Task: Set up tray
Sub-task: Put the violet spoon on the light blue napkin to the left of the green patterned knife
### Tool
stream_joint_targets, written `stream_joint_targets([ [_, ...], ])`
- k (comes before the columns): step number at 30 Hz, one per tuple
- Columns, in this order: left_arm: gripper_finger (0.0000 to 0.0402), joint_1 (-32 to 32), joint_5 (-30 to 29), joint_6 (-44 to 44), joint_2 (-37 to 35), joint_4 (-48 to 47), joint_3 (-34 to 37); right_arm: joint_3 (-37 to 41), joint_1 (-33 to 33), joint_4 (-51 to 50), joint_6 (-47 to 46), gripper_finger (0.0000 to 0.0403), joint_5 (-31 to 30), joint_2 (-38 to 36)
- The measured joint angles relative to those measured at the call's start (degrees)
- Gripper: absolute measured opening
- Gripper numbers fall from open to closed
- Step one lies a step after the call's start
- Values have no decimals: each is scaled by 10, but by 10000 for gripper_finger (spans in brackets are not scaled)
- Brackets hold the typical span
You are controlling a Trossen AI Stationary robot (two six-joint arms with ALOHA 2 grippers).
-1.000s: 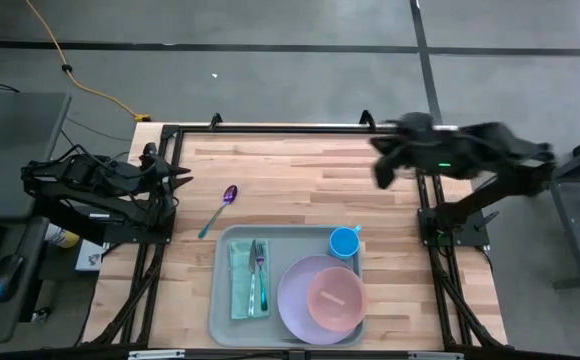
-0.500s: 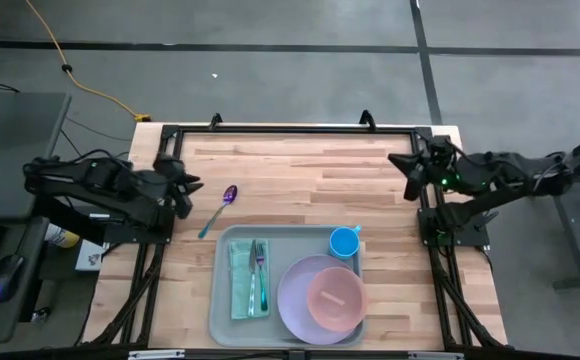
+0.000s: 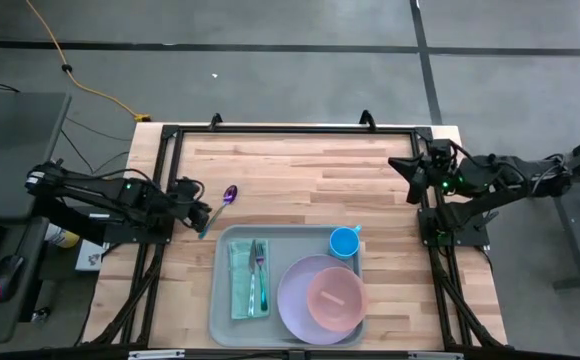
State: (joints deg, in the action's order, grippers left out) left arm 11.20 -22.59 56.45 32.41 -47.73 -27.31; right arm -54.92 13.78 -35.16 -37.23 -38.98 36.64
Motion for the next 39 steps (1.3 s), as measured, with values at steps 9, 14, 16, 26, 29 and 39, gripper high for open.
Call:
stream_joint_targets([
  [9,124,-61,57,7,-48,48,67,0,0,0,4,0,0,0],
  [14,124,-143,86,-53,-48,48,67,0,0,-1,3,0,0,1],
  [16,124,-181,105,-94,-43,48,67,0,0,-1,2,0,0,2],
  [26,124,-316,256,-356,57,67,66,0,0,-1,-12,0,4,2],
  [29,125,-327,268,-408,97,90,66,0,0,-1,-13,0,4,2],
  [39,243,-326,259,-436,187,166,66,0,0,2,-17,0,4,10],
])
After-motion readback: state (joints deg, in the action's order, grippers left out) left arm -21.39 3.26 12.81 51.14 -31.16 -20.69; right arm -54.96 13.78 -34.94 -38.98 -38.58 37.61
